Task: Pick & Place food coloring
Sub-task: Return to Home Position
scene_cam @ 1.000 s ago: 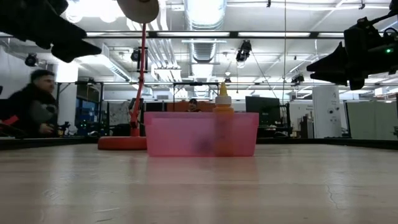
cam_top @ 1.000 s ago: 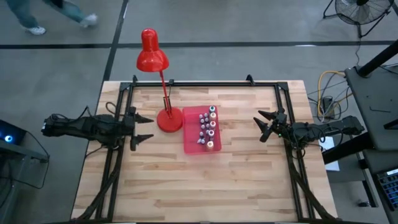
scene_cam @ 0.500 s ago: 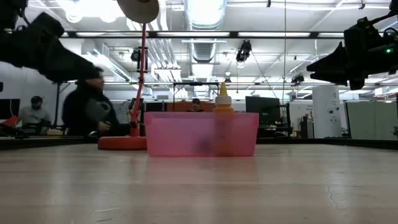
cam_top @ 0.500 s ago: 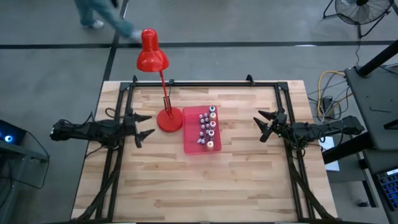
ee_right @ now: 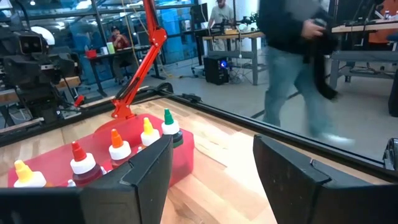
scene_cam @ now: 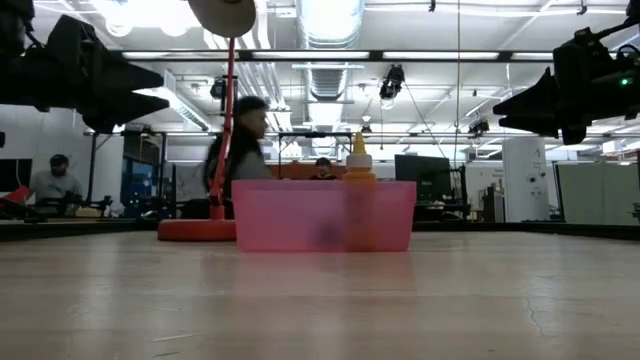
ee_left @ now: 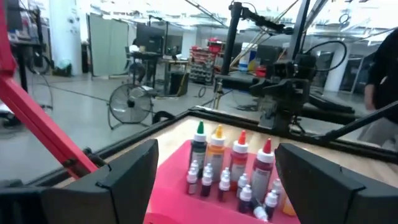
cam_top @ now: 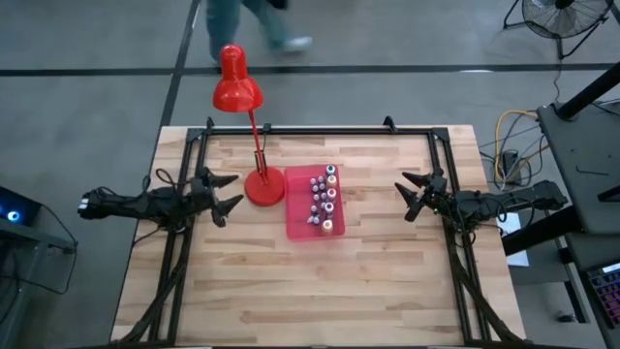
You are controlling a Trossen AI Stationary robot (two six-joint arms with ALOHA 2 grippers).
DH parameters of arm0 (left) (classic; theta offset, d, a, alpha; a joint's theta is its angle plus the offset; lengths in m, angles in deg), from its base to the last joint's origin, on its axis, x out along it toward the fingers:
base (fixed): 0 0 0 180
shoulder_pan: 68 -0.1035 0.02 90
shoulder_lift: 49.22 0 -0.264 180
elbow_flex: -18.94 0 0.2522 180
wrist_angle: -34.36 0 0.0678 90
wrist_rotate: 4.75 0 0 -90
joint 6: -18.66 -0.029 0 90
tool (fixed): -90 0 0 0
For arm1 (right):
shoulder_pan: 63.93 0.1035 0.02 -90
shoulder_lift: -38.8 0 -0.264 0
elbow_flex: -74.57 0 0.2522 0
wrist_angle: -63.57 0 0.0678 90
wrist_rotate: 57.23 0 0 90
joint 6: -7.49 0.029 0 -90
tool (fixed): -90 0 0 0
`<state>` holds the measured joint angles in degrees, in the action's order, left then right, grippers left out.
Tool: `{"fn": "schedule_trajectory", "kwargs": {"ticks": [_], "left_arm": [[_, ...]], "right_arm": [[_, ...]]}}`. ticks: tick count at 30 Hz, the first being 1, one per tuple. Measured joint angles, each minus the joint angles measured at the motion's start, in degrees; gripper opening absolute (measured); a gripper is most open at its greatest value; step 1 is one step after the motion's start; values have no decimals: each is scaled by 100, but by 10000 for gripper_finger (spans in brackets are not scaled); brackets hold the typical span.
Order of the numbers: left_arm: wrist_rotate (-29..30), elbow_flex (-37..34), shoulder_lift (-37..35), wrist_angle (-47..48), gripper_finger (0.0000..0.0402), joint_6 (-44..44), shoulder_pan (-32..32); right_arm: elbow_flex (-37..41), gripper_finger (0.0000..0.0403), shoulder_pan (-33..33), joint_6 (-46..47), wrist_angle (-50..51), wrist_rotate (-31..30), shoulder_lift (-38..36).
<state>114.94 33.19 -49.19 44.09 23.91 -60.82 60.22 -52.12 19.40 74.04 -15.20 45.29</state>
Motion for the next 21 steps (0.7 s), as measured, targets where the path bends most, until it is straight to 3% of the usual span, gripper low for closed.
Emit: {"fn": "schedule_trajectory", "kwargs": {"ticks": [7, 21], "left_arm": [[111, -2, 0, 38, 293, -1215, 18], [120, -7, 20, 45, 293, -1081, 21]], "right_arm": [[0, 215, 0, -8, 0, 1, 1], [2, 215, 1, -8, 0, 0, 1]]}}
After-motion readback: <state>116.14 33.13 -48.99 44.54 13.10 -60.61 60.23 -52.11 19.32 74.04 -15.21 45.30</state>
